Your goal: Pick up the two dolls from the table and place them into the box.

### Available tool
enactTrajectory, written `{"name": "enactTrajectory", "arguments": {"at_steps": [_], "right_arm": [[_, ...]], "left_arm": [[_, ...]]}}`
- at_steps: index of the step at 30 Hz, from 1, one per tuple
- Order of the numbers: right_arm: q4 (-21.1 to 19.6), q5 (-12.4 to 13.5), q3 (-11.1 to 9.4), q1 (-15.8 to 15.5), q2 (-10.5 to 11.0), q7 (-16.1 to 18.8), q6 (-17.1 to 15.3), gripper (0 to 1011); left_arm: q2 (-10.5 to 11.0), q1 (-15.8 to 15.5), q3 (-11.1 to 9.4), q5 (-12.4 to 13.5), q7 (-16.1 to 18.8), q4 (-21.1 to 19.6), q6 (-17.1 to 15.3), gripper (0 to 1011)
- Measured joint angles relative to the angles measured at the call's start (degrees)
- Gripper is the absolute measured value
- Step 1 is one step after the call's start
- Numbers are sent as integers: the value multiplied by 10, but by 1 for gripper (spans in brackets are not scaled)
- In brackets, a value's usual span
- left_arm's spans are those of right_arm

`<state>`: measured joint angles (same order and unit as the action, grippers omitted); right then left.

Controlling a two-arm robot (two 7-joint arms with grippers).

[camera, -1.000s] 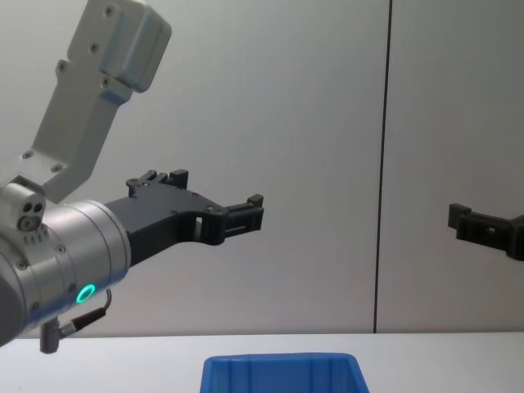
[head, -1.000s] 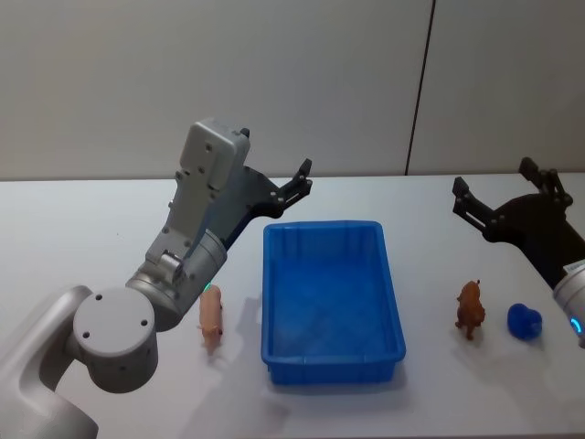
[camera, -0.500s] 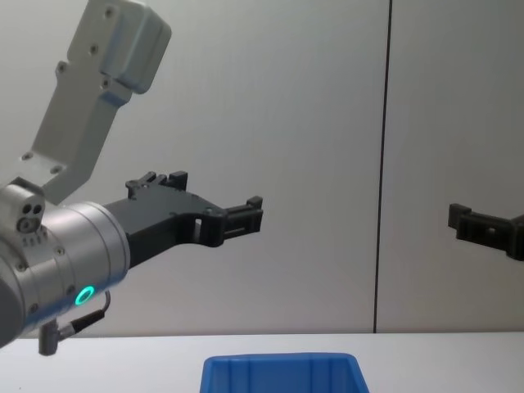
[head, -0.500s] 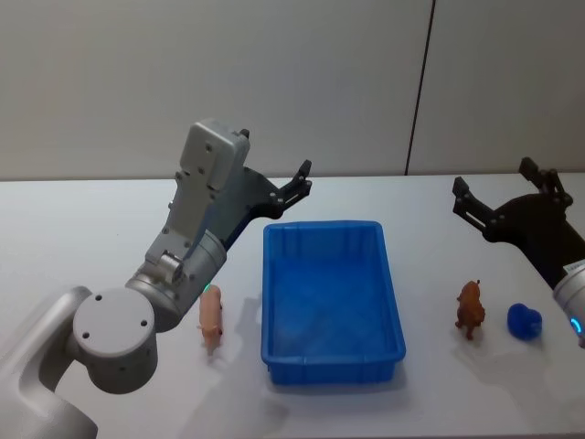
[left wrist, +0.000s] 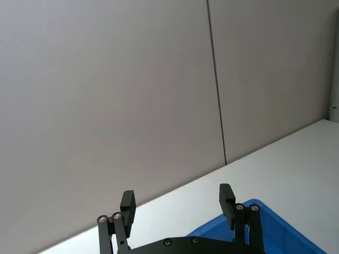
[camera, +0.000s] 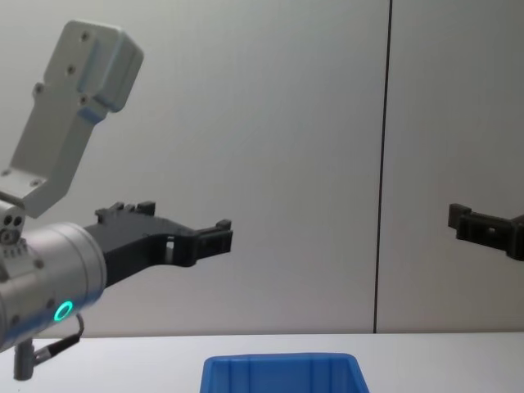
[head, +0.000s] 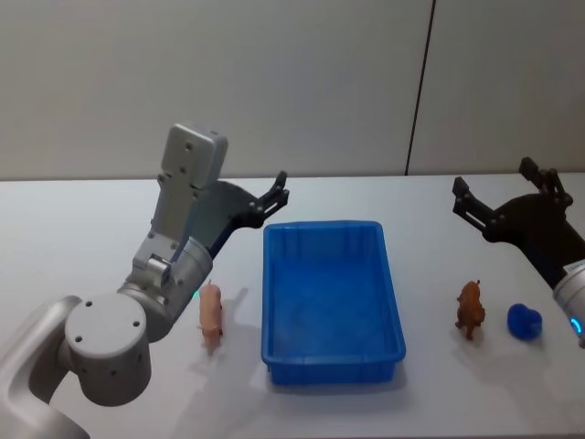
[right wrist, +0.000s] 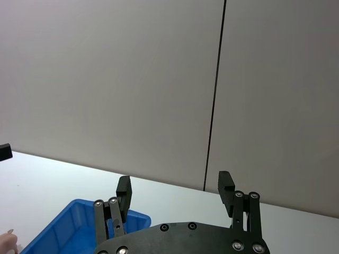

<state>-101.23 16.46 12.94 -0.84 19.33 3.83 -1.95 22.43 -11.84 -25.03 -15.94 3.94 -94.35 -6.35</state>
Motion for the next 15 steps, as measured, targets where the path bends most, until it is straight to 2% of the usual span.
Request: {"name": "enactTrajectory", "arguments": {"at_steps": [9,15], "right_arm": [[0,0,0,0,0,0,0,1001],[0,0,0,0,0,0,0,1001]], "left_arm": [[-7,-1,9,-42,24,17,-40,1001],[-17,-12,15,-64,28,46,-64,1001]]}}
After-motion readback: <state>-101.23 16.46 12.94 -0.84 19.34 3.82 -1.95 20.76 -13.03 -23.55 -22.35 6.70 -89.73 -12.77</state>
